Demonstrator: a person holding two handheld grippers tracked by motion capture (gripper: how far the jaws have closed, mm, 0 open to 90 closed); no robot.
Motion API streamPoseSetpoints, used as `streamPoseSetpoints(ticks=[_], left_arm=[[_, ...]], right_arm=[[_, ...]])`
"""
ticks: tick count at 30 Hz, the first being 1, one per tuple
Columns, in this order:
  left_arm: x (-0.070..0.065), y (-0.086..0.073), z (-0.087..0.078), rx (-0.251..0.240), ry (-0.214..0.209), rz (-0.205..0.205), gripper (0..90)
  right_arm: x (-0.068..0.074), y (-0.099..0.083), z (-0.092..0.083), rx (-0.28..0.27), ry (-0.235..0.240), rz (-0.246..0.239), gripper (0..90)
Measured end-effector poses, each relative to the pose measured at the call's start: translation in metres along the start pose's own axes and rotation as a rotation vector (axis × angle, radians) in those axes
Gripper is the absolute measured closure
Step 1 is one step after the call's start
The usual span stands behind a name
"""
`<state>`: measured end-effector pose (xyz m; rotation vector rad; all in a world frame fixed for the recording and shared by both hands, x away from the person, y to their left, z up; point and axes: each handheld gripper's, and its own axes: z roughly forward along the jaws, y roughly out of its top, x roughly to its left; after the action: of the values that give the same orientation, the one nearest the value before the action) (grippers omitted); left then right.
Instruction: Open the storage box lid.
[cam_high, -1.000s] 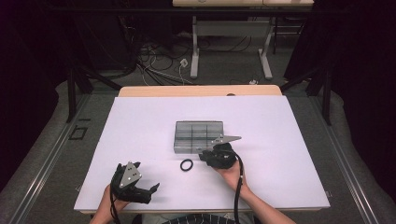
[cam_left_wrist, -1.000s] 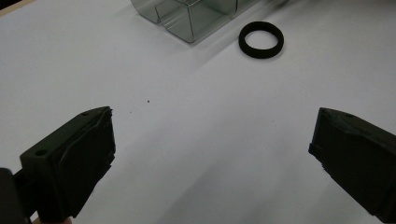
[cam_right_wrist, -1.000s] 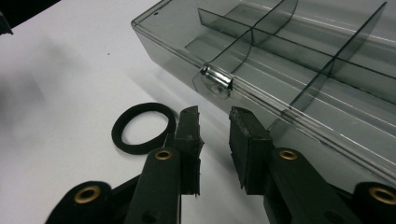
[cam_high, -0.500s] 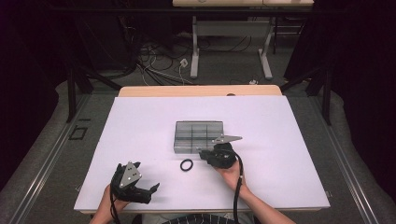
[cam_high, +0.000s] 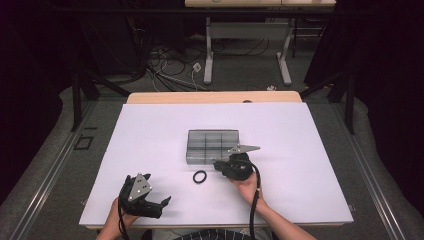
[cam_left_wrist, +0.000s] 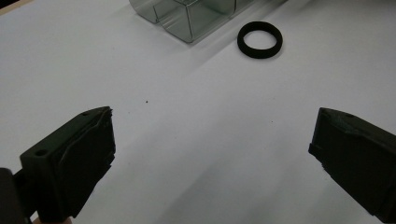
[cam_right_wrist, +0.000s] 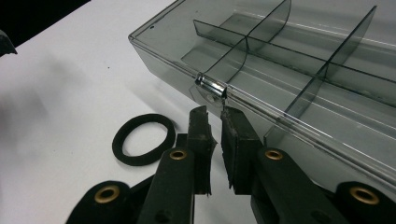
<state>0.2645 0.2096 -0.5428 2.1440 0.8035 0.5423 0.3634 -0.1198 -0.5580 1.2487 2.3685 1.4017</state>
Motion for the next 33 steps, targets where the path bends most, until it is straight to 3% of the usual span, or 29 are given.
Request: streamPoseSetpoints(ticks=[8,33], left_arm=[[0.0003,-0.0001,0.0000,-0.002,-0.003,-0.005,0.0],[0.0007,-0.0006,-0.0004,-0.009,0.002,-0.008,0.0]], right_arm=[[-0.0015,-0.0011,0.0016,-0.024,0.006,-0.003,83.1],[-0.0013,-0.0007,0.0010,-0.012,0.001,-0.011,83.9]])
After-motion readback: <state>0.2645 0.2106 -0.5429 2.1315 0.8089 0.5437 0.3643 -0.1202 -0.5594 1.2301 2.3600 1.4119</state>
